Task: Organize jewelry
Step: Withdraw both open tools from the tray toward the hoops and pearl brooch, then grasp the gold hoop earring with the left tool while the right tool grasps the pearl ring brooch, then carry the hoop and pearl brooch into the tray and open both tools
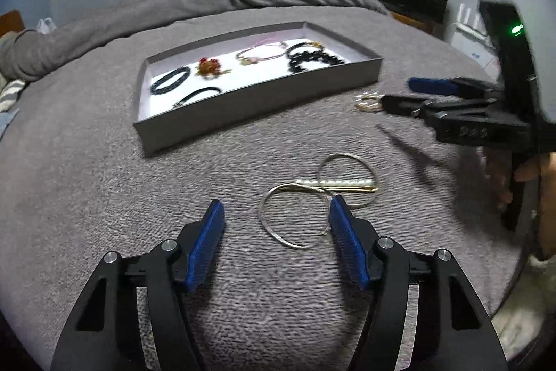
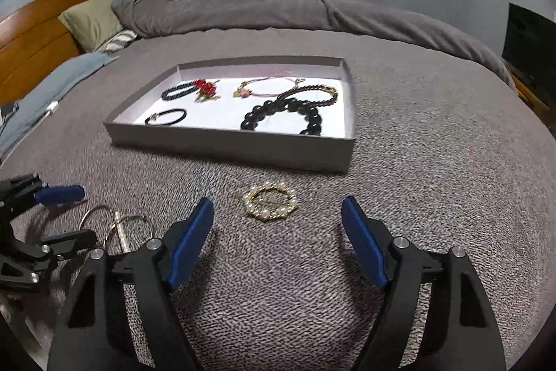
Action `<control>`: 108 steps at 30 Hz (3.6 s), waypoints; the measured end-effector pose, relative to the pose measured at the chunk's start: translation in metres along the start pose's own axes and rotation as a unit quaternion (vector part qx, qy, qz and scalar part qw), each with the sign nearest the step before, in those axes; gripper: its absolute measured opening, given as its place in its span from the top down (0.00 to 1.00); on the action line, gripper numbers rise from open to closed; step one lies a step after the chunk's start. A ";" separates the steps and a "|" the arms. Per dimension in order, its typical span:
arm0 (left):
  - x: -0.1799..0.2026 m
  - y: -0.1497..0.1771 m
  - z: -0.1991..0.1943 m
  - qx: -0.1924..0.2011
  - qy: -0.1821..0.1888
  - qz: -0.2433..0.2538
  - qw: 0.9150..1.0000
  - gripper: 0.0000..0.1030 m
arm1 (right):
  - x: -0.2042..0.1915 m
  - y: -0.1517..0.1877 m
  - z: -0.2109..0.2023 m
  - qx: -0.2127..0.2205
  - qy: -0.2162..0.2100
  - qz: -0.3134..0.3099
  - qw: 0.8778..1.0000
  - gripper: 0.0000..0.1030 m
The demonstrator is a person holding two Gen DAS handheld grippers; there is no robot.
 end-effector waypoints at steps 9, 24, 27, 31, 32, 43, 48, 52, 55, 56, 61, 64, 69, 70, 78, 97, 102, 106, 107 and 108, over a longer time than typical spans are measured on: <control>0.003 0.002 0.011 -0.022 -0.003 0.014 1.000 0.41 | -0.002 0.003 0.006 -0.013 0.001 -0.007 1.000 0.36; -0.009 -0.004 0.018 -0.019 -0.020 -0.012 1.000 0.53 | -0.005 -0.003 0.023 -0.030 -0.013 0.003 0.999 0.37; -0.010 -0.003 0.018 -0.019 -0.022 -0.015 0.999 0.53 | -0.006 -0.004 0.031 -0.043 -0.010 0.004 0.999 0.41; -0.009 -0.004 0.019 -0.018 -0.024 -0.013 0.999 0.53 | -0.004 -0.004 0.032 -0.046 -0.009 0.011 0.999 0.60; -0.009 -0.004 0.019 -0.018 -0.024 -0.012 0.999 0.53 | -0.003 -0.004 0.030 -0.045 -0.009 0.011 0.999 0.60; -0.022 -0.012 -0.007 0.023 -0.028 -0.035 0.999 0.53 | 0.005 -0.006 0.005 0.005 -0.015 0.029 0.999 0.60; -0.025 -0.030 -0.028 0.064 -0.038 -0.036 0.997 0.53 | 0.005 -0.014 -0.012 0.036 -0.034 0.046 0.998 0.60; -0.035 -0.051 -0.029 0.082 -0.050 -0.043 0.994 0.53 | 0.004 -0.030 -0.010 0.052 -0.033 0.055 0.997 0.60; -0.048 -0.067 -0.027 0.094 -0.052 -0.058 0.993 0.53 | 0.005 -0.045 -0.001 0.054 -0.039 0.067 0.995 0.60; -0.052 -0.072 -0.025 0.095 -0.055 -0.058 0.992 0.53 | 0.005 -0.049 0.002 0.054 -0.041 0.070 0.995 0.60; -0.074 -0.097 -0.014 0.104 -0.067 -0.064 0.990 0.53 | -0.009 -0.066 0.020 0.054 -0.049 0.049 0.996 0.60; -0.095 -0.110 -0.002 0.104 -0.066 -0.084 0.989 0.53 | -0.029 -0.080 0.031 0.055 -0.058 0.010 0.997 0.60; -0.131 -0.122 0.026 0.089 -0.048 -0.136 0.986 0.53 | -0.060 -0.099 0.056 0.048 -0.071 -0.044 0.995 0.60; -0.137 -0.124 0.032 0.084 -0.044 -0.144 0.985 0.53 | -0.064 -0.099 0.061 0.045 -0.075 -0.049 0.995 0.60; -0.150 -0.119 0.064 0.041 -0.050 -0.146 0.987 0.53 | -0.070 -0.088 0.080 0.001 -0.108 -0.059 0.992 0.60; -0.138 -0.113 0.094 0.021 -0.097 -0.113 0.989 0.53 | -0.075 -0.081 0.095 -0.028 -0.075 -0.065 0.995 0.60; -0.138 -0.113 0.092 0.023 -0.093 -0.113 0.989 0.53 | -0.075 -0.081 0.096 -0.027 -0.074 -0.065 0.995 0.60; -0.137 -0.111 0.090 0.027 -0.086 -0.114 0.989 0.52 | -0.075 -0.081 0.097 -0.028 -0.074 -0.064 0.995 0.59; -0.137 -0.111 0.088 0.028 -0.085 -0.114 0.989 0.52 | -0.075 -0.080 0.097 -0.028 -0.075 -0.063 0.995 0.58; -0.138 -0.110 0.088 0.030 -0.083 -0.115 0.989 0.52 | -0.074 -0.080 0.095 -0.028 -0.075 -0.063 0.995 0.58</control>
Point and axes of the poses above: each gripper's, at about its wrist camera, not at the fingertips, and z roughly the way its jaws point, x to its right, y to its underside, the point moved 1 cm from there along z, roughly the way its jaws point, and after that the axes turned 12 degrees about y, right-handed, at the moved point
